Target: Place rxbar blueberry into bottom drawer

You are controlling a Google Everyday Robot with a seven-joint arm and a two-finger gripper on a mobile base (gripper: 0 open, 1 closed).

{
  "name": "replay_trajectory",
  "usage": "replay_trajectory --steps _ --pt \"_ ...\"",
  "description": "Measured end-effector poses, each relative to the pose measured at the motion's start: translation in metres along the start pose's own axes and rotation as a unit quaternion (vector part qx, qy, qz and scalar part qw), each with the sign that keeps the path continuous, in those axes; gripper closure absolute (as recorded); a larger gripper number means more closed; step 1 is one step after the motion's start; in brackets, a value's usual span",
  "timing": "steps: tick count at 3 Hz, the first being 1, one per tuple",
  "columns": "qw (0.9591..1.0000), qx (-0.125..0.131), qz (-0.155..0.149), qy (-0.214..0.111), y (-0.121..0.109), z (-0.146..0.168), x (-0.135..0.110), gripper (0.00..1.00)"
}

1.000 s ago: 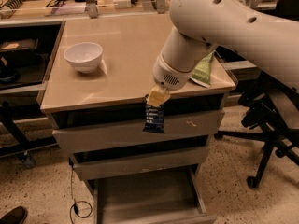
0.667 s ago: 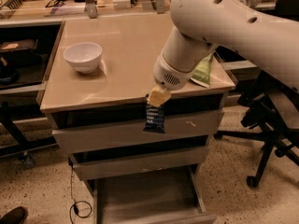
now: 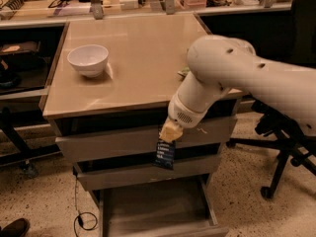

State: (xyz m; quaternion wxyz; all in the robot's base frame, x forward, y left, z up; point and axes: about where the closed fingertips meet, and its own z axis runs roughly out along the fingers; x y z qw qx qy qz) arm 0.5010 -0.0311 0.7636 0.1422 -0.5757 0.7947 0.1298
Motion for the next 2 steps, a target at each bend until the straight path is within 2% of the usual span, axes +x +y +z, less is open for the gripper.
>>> replay_trajectory --steps 1,2 --pt "0.9987 -0.033 0.037 -0.006 0.0076 0.0441 0.0284 1.0" --pt "0.9987 -0.033 0.037 -0.006 0.0076 0.0441 0.0284 1.0"
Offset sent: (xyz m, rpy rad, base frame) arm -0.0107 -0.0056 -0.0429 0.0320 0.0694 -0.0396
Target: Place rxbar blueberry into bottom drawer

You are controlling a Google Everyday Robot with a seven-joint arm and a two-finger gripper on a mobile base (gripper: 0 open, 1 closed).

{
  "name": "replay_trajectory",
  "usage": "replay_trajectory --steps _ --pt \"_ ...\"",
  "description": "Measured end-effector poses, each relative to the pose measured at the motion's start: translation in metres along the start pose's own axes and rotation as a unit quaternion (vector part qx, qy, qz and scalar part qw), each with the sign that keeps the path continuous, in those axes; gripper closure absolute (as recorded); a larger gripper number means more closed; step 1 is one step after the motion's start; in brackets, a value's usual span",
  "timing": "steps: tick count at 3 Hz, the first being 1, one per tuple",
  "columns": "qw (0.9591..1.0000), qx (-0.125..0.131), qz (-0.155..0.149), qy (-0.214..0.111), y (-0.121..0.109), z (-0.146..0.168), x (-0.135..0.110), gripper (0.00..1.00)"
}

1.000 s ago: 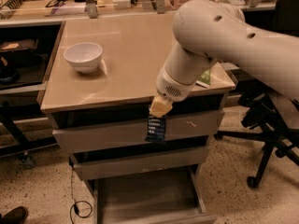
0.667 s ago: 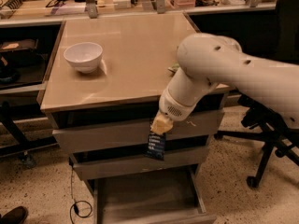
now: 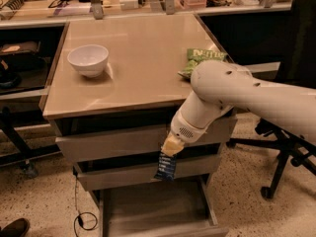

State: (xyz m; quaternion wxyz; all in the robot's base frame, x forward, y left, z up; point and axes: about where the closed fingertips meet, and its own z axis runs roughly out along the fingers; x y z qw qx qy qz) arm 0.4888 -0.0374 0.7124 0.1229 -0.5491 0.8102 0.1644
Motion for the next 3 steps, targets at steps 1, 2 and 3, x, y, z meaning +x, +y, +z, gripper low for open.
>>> replay_trajectory --steps 1,2,3 --pt "0.9998 0.002 0.018 -0.012 0.0 0.029 0.01 1.0" --pt "0.9974 0.008 0.063 -0.034 -0.004 0.083 0.039 1.0" --pt "0.9914 0.014 0.114 -0.063 -0.021 0.13 0.058 1.0"
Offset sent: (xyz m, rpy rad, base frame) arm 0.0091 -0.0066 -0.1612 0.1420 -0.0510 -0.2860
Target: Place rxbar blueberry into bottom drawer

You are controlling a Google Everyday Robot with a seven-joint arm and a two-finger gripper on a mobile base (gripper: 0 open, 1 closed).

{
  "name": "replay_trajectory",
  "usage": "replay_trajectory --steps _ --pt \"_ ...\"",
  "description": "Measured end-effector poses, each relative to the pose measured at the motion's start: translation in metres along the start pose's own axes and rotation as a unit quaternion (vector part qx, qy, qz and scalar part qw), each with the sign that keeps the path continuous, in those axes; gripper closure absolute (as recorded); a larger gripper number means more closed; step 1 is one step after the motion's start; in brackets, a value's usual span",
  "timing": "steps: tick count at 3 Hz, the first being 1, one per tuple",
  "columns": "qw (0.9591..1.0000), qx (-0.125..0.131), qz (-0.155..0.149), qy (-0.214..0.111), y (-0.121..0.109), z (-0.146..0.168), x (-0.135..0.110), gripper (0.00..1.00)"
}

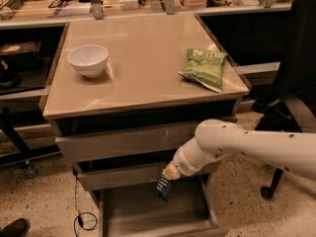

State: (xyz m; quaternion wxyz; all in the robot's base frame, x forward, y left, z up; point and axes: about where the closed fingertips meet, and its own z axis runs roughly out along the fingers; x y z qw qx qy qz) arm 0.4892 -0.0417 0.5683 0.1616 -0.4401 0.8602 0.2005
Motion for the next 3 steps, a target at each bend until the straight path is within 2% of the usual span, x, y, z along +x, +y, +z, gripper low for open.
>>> replay_trajectory --steps 1,2,3 --pt "1.0 0.0 0.0 0.0 0.0 0.0 0.0 1.0" --pt "0.9997 0.013 0.01 -0.02 -0.006 0.016 0.005 1.0" --pt "0.9976 0.026 0.047 -0.043 -0.008 0.056 0.036 1.0"
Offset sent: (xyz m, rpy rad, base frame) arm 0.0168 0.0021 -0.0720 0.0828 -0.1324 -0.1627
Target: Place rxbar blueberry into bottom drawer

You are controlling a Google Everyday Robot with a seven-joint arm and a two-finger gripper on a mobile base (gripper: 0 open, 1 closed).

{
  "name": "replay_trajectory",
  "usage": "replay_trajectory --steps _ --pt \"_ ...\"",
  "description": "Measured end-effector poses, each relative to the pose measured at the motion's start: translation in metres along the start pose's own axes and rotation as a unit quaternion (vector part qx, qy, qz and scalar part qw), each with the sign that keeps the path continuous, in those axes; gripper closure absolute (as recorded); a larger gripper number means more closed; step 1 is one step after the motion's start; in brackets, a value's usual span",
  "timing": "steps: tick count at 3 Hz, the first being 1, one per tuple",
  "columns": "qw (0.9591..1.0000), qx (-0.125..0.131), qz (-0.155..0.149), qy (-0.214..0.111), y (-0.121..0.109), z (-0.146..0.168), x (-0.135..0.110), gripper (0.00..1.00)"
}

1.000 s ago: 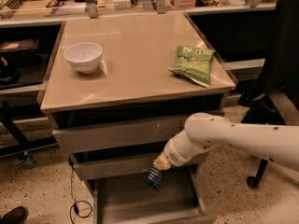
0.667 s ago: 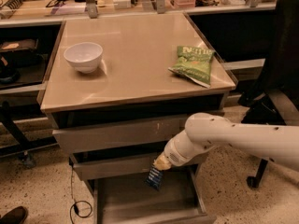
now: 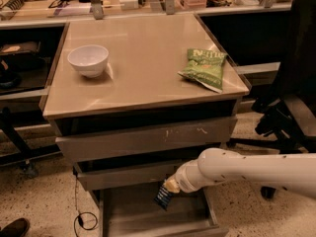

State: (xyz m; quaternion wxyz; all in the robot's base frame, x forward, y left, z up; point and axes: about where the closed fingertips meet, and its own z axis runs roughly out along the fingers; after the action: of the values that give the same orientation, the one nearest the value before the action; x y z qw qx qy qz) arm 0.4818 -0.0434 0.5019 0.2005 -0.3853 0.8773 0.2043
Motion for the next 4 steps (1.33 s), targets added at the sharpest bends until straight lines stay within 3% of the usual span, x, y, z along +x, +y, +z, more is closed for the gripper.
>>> replay_trajectory --steps 1,2,3,4 --pt "0.9985 0.012 0.042 -0.034 -0.018 0.04 0.015 1.0" --pt "0.9985 0.012 0.042 -0.034 -0.018 0.04 0.015 1.0" --pt "0.9978 0.001 0.051 -0.043 -0.019 0.059 0.018 1.0" --pt "0.9938 -0.016 0.082 -0.074 -0.028 0.104 0.022 1.0"
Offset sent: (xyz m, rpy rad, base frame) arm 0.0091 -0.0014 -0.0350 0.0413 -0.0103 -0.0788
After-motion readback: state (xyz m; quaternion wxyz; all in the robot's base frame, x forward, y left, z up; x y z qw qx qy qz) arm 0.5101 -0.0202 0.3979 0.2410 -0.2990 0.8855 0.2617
